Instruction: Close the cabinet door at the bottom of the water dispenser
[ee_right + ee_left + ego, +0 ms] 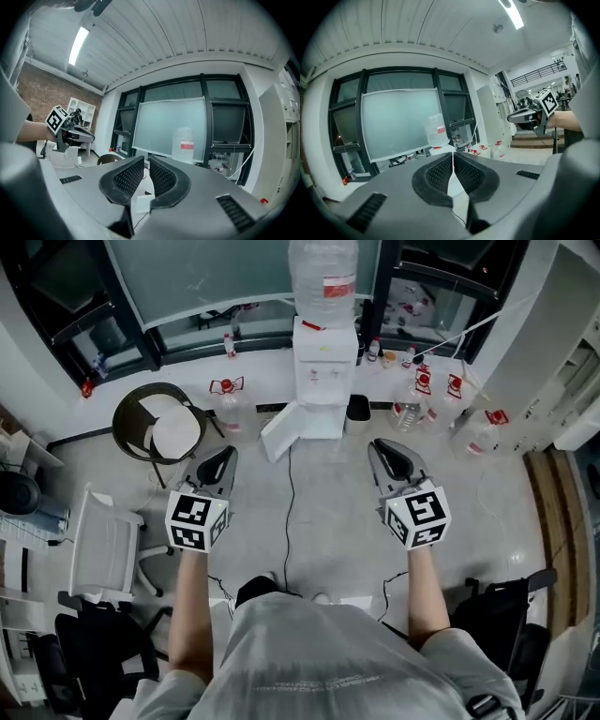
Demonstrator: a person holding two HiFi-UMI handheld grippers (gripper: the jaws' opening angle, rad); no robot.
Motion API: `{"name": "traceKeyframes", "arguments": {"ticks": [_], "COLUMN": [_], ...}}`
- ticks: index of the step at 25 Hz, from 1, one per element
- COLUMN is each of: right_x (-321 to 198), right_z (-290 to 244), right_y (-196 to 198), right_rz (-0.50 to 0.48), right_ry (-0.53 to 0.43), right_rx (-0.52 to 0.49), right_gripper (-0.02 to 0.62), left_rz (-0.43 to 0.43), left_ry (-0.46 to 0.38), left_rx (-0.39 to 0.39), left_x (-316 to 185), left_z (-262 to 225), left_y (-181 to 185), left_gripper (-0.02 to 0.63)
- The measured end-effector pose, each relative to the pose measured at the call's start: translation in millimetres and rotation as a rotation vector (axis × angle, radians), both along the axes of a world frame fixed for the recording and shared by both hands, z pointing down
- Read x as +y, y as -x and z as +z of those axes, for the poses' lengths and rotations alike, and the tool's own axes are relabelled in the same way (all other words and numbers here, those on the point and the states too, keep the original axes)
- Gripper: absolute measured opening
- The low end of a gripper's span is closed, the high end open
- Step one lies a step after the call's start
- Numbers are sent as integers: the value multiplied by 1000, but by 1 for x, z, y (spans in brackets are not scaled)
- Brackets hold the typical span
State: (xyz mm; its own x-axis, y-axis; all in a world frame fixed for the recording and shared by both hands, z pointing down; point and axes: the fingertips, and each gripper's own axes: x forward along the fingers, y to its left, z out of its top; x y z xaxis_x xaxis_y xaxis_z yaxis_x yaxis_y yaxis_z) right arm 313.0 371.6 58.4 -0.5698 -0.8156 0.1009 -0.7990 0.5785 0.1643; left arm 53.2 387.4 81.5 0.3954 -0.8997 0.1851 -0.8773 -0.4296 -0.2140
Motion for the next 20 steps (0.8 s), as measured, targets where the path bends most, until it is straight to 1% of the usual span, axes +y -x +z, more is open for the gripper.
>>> {"name": "traceKeyframes", "arguments": {"ticks": [2, 4, 5, 6, 7, 10, 13, 15, 20], "right_x": [-12, -27, -36, -45, -55, -92, -140, -170, -248], "right_z": [0, 0, 1, 3, 6, 17, 31, 42, 71], "right_y": [6, 14, 19, 27, 36, 71, 108, 134, 206], "right_rz": [-14, -30, -38, -47, -55, -87, -97, -92, -84], "right_ry": [-1, 2, 5, 7, 10, 38, 78, 110, 189], "right_rx": [4, -5, -5, -1, 5, 23, 48, 59, 78], "right_gripper": [83, 101, 124, 142, 156, 200, 221, 239, 265], "left_rz": [-24, -27, -24, -18, -10, 29, 65, 67, 51], "left_ry": [-13, -29, -32, -32, -30, -22, -17, -6, 40], "left_rx": [19, 30, 34, 36, 35, 16, 0, -9, 9], "left_x": [-11, -26, -35, -44, -55, -93, -140, -173, -255], "left_z": [-3, -6, -5, -3, 1, 13, 27, 38, 65], "left_y": [8, 14, 16, 20, 24, 44, 70, 94, 164], "left_gripper": [25, 30, 67, 123, 144, 146, 146, 146, 146]}}
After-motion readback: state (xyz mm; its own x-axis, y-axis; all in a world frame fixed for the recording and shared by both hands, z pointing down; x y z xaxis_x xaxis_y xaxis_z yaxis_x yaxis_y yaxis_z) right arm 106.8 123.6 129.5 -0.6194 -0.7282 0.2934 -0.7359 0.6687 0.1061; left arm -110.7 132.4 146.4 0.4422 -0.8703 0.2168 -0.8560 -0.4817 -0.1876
